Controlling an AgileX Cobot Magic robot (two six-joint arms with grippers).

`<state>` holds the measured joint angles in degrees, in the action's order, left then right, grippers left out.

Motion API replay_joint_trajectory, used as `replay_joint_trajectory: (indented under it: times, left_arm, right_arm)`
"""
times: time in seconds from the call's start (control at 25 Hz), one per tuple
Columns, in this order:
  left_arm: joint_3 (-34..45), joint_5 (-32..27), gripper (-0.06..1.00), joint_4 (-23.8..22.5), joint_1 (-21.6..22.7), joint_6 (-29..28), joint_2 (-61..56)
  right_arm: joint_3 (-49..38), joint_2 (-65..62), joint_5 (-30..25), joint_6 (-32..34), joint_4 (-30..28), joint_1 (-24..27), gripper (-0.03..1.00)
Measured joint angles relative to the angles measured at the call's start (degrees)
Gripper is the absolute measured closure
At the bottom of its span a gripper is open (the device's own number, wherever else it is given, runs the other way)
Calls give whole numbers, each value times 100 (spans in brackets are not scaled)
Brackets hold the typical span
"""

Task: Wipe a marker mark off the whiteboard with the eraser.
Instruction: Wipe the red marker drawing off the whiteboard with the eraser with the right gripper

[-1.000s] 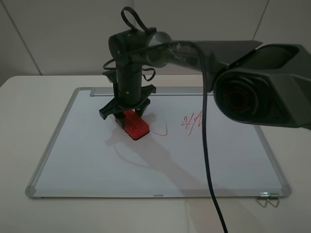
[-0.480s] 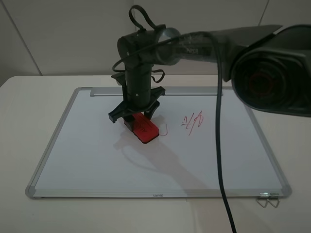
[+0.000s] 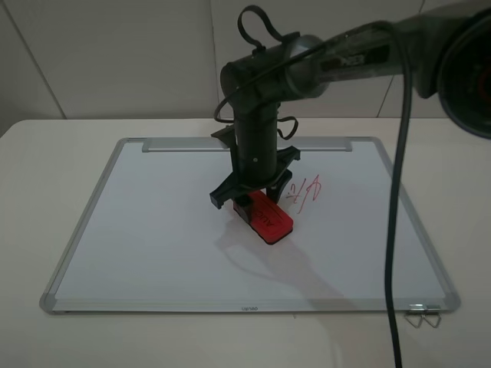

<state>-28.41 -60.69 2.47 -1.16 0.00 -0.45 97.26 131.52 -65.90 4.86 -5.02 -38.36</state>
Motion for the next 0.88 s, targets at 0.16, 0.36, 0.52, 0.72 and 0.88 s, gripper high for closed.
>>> replay_joint_trajectory:
  times: [0.16, 0.36, 0.52, 0.72, 0.88]
  left_arm:
    - [0, 0, 17, 0, 0, 0, 0]
    - [0, 0, 17, 0, 0, 0, 0]
    - [0, 0, 17, 0, 0, 0, 0]
    - [0, 0, 17, 0, 0, 0, 0]
    - [0, 0, 17, 0, 0, 0, 0]
  right_arm:
    - [-133, -63, 206, 0, -6, 27, 47]
    - [-158, -77, 546, -5, 63, 194, 47]
    - [-158, -77, 1047, 6, 68, 402, 47]
    - [-169, -63, 1666, 18, 1, 460, 47]
    - [-100, -15, 2060, 117, 21, 460, 47]
